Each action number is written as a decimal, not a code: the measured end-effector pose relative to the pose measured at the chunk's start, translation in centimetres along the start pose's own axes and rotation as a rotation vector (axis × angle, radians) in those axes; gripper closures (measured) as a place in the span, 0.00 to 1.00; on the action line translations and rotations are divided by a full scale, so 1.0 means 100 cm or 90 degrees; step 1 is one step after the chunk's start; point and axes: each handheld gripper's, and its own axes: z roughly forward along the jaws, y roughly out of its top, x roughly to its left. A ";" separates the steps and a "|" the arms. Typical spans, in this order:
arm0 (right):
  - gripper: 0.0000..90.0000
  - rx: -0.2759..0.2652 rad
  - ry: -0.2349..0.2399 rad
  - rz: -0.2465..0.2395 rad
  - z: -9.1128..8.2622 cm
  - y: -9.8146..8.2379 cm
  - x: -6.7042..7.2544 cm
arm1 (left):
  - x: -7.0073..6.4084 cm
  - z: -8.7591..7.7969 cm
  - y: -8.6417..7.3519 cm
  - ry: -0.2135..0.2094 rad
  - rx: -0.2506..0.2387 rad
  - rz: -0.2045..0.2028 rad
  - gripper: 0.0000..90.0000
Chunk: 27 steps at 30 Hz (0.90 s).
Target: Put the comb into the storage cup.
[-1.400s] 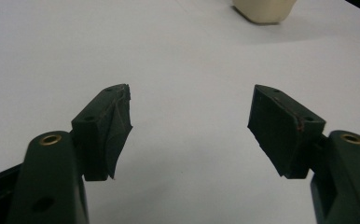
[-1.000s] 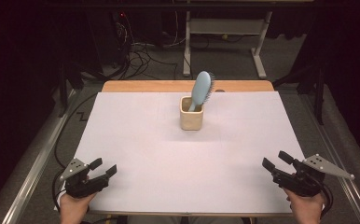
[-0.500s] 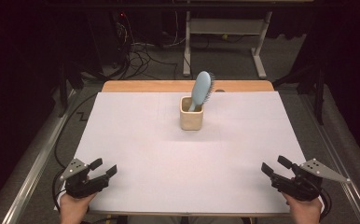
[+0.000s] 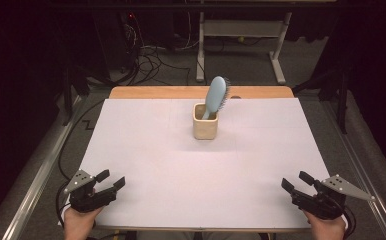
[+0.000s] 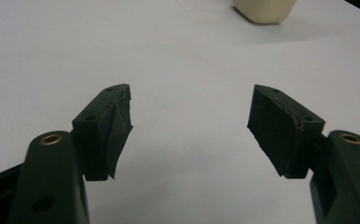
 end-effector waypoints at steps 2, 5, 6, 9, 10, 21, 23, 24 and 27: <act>0.31 0.003 -0.001 0.004 0.000 -0.002 0.000 | 0.000 0.000 0.000 0.000 0.000 0.000 0.34; 0.31 0.005 -0.003 0.007 0.000 -0.004 -0.001 | 0.000 0.000 0.000 0.000 0.000 0.000 0.34; 0.31 0.006 -0.004 0.007 0.000 -0.004 -0.002 | 0.000 0.000 0.000 0.000 0.000 0.000 0.34; 0.31 0.009 -0.007 0.007 -0.001 -0.006 -0.003 | 0.000 0.000 0.000 -0.001 0.000 0.001 0.34; 0.31 0.010 -0.007 0.007 -0.001 -0.007 -0.003 | 0.000 0.000 0.000 -0.001 0.000 0.001 0.34; 0.31 0.015 -0.021 0.013 -0.002 -0.014 -0.008 | 0.001 0.001 -0.001 -0.002 0.004 -0.002 0.34; 0.31 0.015 -0.023 0.013 -0.003 -0.014 -0.008 | 0.001 0.001 -0.001 -0.001 0.005 -0.002 0.34; 0.30 0.015 -0.025 0.012 -0.003 -0.015 -0.008 | 0.001 0.001 -0.001 -0.002 0.007 -0.001 0.34; 0.30 0.016 -0.028 0.013 -0.003 -0.016 -0.009 | 0.001 0.002 -0.001 -0.001 0.009 -0.002 0.34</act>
